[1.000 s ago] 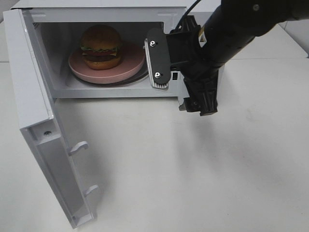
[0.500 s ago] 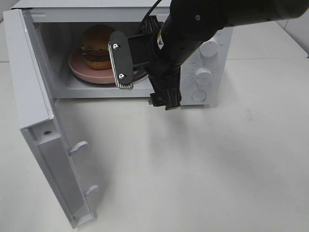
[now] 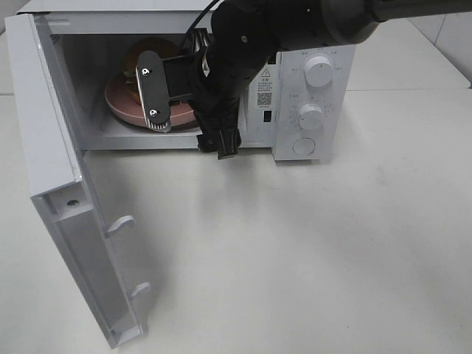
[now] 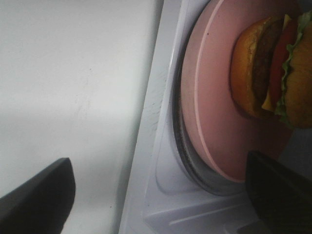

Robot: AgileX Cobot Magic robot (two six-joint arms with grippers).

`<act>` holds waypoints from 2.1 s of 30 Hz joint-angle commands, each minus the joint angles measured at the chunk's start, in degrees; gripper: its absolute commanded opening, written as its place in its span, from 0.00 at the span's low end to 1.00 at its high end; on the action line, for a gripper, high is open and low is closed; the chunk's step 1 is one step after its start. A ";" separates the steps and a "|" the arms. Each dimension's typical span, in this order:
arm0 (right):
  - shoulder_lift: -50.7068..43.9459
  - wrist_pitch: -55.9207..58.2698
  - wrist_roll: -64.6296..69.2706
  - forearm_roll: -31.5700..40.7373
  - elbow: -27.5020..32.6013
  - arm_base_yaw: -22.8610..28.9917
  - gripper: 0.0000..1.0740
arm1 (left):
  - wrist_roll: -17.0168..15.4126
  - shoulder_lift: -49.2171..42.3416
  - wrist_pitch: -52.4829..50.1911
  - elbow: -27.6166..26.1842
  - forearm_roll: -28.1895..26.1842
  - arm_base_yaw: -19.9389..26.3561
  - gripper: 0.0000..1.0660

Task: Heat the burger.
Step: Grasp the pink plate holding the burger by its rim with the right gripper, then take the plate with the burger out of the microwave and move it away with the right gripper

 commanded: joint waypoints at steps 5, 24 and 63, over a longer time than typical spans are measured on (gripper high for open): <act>5.50 1.95 0.63 0.17 -6.93 -0.06 0.82 | 0.06 -0.92 -0.63 0.17 -0.17 -0.11 0.94; 17.70 6.42 1.95 2.81 -24.24 -2.12 0.78 | 0.06 -0.92 -0.63 0.17 -0.17 -0.11 0.94; 21.43 9.68 -0.74 7.22 -28.99 -2.01 0.00 | 0.06 -0.92 -0.63 0.17 -0.17 -0.11 0.94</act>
